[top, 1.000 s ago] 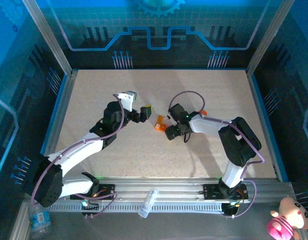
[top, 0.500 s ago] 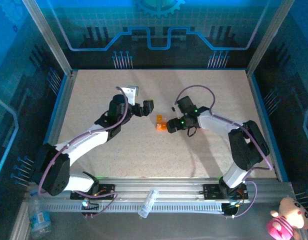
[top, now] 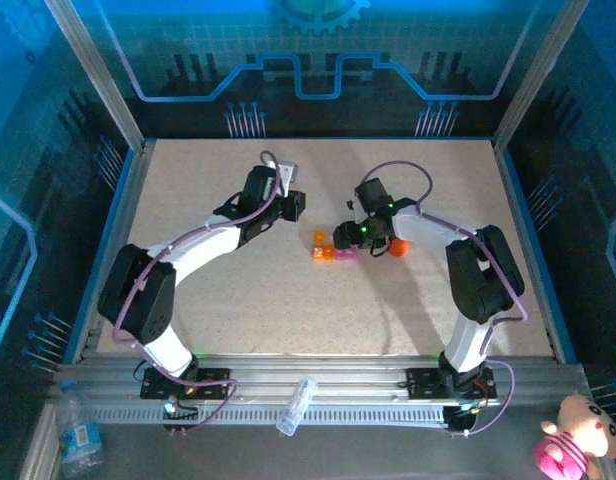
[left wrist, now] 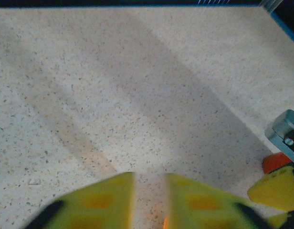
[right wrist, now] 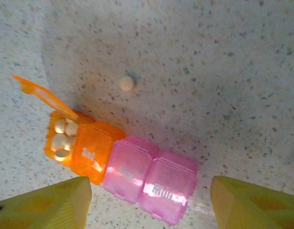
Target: Sort the pills into containers
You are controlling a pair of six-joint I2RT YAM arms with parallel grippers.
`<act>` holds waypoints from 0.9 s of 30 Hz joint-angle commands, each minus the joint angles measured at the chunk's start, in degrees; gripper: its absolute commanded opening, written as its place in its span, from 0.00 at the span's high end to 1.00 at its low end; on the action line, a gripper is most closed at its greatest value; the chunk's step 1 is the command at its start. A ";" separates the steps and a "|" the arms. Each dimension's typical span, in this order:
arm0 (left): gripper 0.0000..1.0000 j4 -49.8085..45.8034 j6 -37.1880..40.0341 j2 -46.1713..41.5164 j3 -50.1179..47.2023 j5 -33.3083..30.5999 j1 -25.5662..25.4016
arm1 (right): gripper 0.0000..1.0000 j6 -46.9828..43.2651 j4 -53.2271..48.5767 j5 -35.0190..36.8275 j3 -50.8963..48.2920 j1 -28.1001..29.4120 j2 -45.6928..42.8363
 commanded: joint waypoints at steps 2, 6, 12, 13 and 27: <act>1.00 -8.09 1.27 4.00 4.98 2.48 0.53 | 0.33 0.61 -2.02 -0.27 0.94 -0.60 0.87; 1.00 -9.42 1.16 6.80 6.83 4.02 0.50 | 0.33 0.47 -1.93 -0.61 1.03 -0.52 1.61; 1.00 -10.86 0.80 9.04 8.53 6.03 0.47 | 0.33 0.72 -1.58 -0.49 0.52 -0.47 2.92; 1.00 -11.09 0.74 9.29 8.80 6.45 0.49 | 0.33 0.75 -1.50 -0.34 0.42 -0.43 3.12; 1.00 -17.93 -1.67 16.94 15.78 11.94 0.40 | 0.33 0.90 -0.84 1.05 -0.90 -0.43 5.49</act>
